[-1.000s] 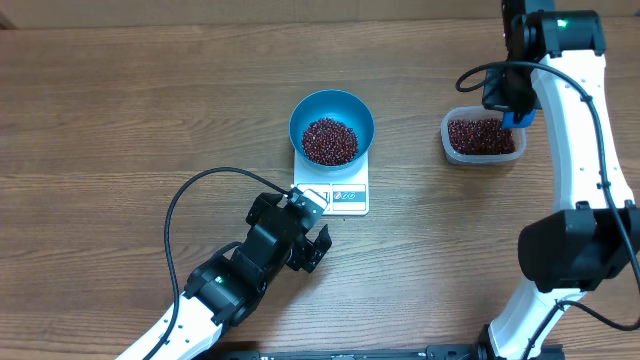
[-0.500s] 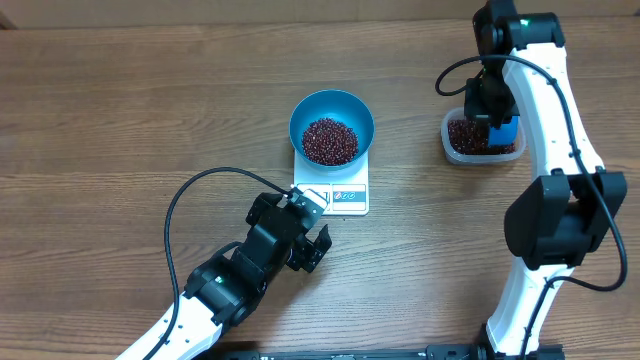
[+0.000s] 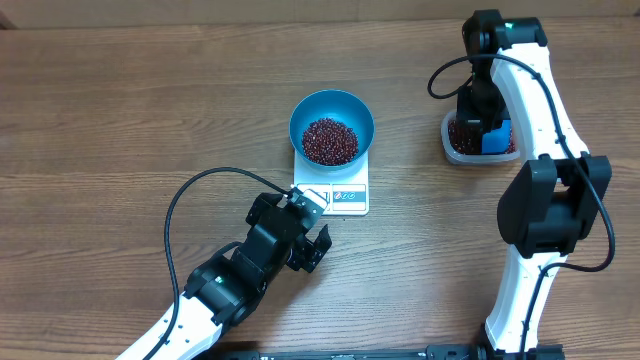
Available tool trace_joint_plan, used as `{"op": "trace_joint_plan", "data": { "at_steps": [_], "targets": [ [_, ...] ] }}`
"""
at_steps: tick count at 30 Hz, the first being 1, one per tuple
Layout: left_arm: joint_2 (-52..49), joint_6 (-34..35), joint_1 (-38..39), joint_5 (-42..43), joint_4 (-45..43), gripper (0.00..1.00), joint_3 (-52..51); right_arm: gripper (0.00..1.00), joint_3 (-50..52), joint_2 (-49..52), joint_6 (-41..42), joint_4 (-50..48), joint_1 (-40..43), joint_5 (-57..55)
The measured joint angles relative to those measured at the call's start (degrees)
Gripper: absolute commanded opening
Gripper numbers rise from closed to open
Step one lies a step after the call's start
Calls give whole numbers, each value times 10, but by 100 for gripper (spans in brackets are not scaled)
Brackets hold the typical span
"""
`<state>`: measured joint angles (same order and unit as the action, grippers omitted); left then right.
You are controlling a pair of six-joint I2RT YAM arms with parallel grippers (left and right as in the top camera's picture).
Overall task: Scoop item into bowl and weigh 150g on scale
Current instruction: 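Lower the blue scoop into the bean tub with the right gripper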
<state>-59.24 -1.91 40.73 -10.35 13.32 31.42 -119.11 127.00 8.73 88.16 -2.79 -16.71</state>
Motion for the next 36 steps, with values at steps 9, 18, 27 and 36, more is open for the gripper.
{"op": "trace_joint_plan", "data": {
  "at_steps": [9, 18, 27, 36],
  "targets": [
    [0, 0, 0, 0, 0, 100, 0, 4, 0, 3, -9, 0, -2, 9],
    [0, 0, 0, 0, 0, 100, 0, 4, 0, 10, -52, 4, 1, 73],
    [0, 0, 0, 0, 0, 100, 0, 4, 0, 12, -89, 4, 7, 130],
    [0, 0, 0, 0, 0, 99, 0, 4, 0, 12, -172, 10, 61, 247]
  ]
}}
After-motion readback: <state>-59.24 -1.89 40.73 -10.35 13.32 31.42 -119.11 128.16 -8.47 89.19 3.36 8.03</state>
